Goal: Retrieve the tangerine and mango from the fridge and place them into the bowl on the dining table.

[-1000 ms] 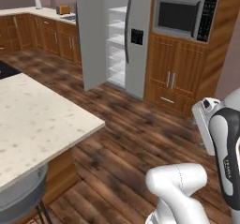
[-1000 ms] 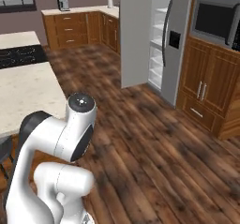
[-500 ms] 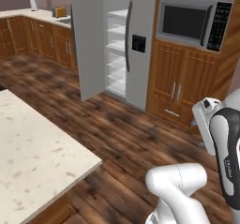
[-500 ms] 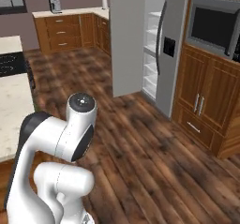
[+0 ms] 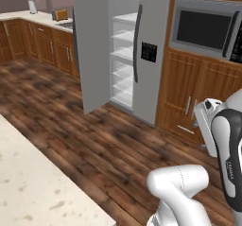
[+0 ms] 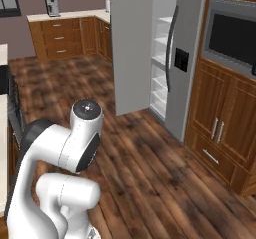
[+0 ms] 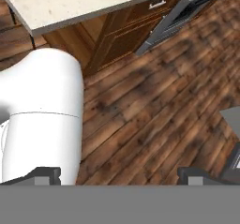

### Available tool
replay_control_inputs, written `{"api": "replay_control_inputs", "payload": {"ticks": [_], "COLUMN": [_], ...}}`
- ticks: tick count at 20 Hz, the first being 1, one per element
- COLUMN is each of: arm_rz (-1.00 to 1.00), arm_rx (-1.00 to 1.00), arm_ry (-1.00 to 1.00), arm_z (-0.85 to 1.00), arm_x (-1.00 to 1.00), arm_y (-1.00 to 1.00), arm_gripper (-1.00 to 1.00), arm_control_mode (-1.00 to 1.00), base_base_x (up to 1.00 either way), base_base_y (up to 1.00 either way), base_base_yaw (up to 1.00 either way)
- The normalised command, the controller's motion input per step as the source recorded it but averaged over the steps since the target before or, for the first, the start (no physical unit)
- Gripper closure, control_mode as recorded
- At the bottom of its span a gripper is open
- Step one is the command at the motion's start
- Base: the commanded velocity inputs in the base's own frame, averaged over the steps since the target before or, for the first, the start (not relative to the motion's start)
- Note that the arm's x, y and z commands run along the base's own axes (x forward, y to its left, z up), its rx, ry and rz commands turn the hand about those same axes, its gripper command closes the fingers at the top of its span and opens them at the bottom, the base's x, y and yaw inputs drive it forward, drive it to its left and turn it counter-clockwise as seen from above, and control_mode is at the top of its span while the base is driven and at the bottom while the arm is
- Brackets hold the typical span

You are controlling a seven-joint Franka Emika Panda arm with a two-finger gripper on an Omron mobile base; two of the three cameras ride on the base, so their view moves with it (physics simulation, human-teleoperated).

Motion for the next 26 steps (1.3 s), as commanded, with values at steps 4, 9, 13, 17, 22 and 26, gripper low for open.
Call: {"api": "replay_control_inputs", "payload": {"ticks": [4,9,13,17,22,26], "arm_rz": [0.00,0.00,0.00,0.00,0.00,0.00], "arm_rx": [0.00,0.00,0.00,0.00,0.00,0.00], "arm_ry": [0.00,0.00,0.00,0.00,0.00,0.00], "arm_z": [0.00,0.00,0.00,0.00,0.00,0.00], "arm_x": [0.00,0.00,0.00,0.00,0.00,0.00], "arm_y": [0.00,0.00,0.00,0.00,0.00,0.00], "arm_gripper": [-1.00,-1.00,-1.00,-1.00,-1.00,-1.00], "arm_control_mode": [1.00,1.00,1.00,1.00,1.00,1.00], "base_base_x": [1.00,1.00,1.00,1.00,0.94,0.82], "base_base_y": [-0.15,-0.25,-0.27,-0.26,-0.11,0.00], "base_base_yaw": [0.00,0.00,0.02,0.02,0.00,-0.04]}}
